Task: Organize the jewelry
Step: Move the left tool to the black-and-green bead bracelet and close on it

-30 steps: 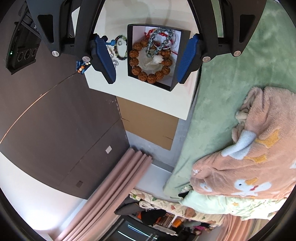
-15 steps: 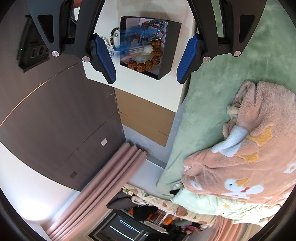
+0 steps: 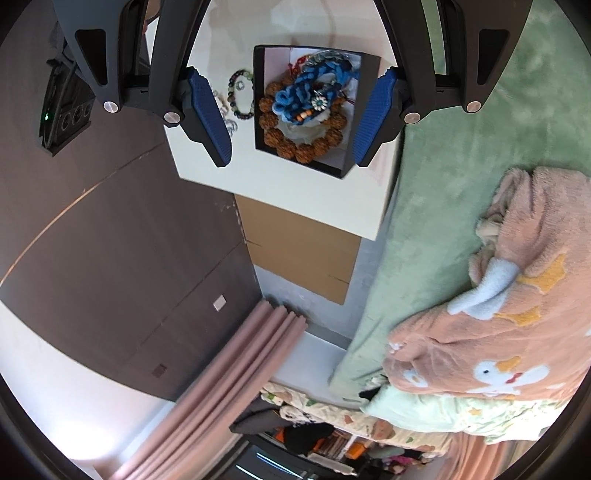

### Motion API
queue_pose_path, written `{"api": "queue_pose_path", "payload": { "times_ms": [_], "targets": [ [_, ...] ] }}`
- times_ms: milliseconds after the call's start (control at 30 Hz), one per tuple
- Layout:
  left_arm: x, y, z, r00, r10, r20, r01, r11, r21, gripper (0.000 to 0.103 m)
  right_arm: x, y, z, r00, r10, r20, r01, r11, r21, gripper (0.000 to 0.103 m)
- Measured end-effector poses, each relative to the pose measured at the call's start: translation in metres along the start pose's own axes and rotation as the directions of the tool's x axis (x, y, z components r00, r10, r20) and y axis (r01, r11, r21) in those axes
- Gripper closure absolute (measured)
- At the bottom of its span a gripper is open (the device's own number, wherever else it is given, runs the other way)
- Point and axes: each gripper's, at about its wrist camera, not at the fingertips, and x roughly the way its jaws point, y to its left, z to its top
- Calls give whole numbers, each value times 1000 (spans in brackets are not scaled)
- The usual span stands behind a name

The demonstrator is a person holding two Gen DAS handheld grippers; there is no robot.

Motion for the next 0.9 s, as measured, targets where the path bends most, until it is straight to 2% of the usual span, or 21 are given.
{"api": "queue_pose_path", "payload": {
  "times_ms": [300, 600, 900],
  "targets": [
    [11, -32, -18, 1000, -9, -23, 11, 996, 86, 34, -28, -37, -1, 996, -90, -4, 90, 992, 87, 33],
    [35, -76, -45, 996, -12, -83, 31, 974, 225, 35, -53, -62, -3, 984, -178, -23, 180, 977, 114, 33],
    [61, -110, -75, 986, -19, -166, 73, 941, 330, 49, -75, -96, -3, 972, -227, -64, 235, 956, 174, 34]
  ]
}}
